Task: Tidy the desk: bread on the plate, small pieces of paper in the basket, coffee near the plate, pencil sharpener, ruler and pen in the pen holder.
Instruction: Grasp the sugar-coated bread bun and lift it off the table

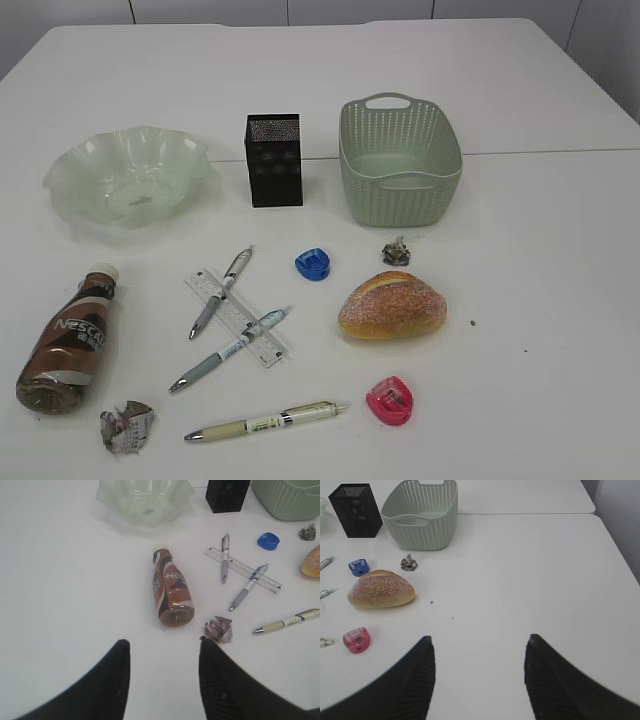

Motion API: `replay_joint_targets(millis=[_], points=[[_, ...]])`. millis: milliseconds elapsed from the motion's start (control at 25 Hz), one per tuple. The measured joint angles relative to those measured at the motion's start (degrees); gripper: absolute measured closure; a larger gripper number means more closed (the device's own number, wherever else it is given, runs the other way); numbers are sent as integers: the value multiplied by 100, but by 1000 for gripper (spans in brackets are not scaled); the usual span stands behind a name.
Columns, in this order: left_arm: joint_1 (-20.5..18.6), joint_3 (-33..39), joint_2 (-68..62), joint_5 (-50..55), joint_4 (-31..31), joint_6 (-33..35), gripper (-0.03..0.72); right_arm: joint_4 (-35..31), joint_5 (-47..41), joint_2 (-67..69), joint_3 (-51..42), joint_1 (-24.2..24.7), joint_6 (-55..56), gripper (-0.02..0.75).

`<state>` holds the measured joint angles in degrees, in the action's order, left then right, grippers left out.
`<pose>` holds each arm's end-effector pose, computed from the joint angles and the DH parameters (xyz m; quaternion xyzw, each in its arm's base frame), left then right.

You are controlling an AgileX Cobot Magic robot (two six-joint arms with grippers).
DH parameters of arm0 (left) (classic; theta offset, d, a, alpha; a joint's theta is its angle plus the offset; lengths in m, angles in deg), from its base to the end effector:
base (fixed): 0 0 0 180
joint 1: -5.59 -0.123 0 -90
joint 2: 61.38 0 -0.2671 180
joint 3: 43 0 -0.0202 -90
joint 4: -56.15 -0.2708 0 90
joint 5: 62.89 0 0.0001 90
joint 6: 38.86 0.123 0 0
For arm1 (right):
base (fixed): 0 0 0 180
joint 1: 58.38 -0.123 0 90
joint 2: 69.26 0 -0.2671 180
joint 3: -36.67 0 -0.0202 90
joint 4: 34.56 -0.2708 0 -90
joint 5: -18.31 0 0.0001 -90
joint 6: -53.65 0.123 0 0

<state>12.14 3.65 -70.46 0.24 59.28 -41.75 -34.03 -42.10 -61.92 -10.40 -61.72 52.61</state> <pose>0.0552 -0.0124 0.2750 0.0292 0.8602 -0.0690 0.5044 0.0551 0.0022 0.2794 -0.0320 0.8419 0.0062 0.5386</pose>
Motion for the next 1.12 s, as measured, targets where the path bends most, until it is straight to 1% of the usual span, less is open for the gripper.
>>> replay_joint_targets(millis=[200,480,760,960,1120], points=[[0,0,0,0,0,0,356,-53,282,0,-52,0,9,315],[0,0,0,0,0,0,357,-727,235,0,-77,0,13,315],[0,-62,-41,120,0,0,356,-802,163,646,-65,0,23,316],[0,-254,-364,356,13,0,357,-802,-56,1436,357,0,-79,316],[0,-280,-758,379,143,0,366,-826,-253,2332,968,0,-374,315]])
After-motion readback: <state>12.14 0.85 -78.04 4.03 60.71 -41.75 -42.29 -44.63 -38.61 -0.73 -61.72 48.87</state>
